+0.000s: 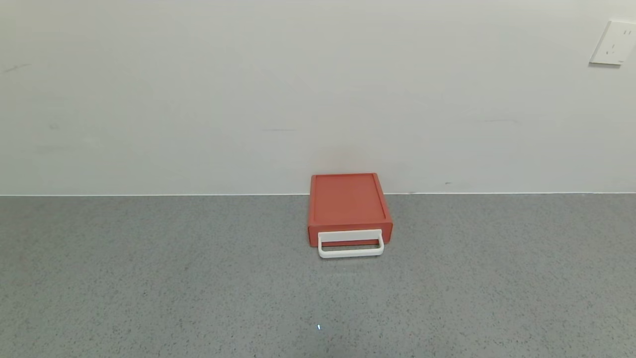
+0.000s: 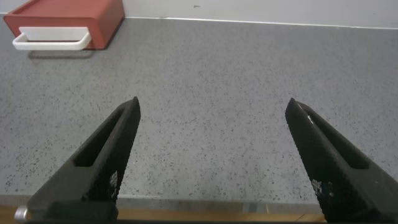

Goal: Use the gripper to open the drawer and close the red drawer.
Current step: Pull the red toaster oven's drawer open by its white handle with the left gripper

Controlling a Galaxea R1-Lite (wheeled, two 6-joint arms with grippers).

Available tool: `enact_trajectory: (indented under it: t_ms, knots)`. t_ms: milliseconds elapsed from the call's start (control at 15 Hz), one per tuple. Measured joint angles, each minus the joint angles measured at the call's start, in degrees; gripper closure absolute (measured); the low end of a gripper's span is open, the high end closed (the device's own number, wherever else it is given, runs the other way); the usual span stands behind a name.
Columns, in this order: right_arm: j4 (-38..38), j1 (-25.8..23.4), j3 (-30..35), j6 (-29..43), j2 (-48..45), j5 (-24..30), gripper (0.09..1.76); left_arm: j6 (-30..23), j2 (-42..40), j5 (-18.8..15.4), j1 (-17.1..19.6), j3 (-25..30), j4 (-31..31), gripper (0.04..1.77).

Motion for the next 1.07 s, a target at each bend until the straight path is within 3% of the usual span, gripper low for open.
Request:
enact_trajectory:
  t_ms: [400, 800, 1067]
  knots:
    - [0.00, 0.00, 0.00, 0.00, 0.00, 0.00, 0.14, 0.24, 9.03, 0.33, -0.30, -13.41, 3.64, 0.07]
    - [0.00, 0.00, 0.00, 0.00, 0.00, 0.00, 0.14, 4.11, 32.70, -0.44, -3.63, -28.64, 4.28, 0.07]
    - [0.00, 0.00, 0.00, 0.00, 0.00, -0.02, 0.14, 10.09, 53.03, -3.91, -4.38, -41.34, 7.03, 0.07]
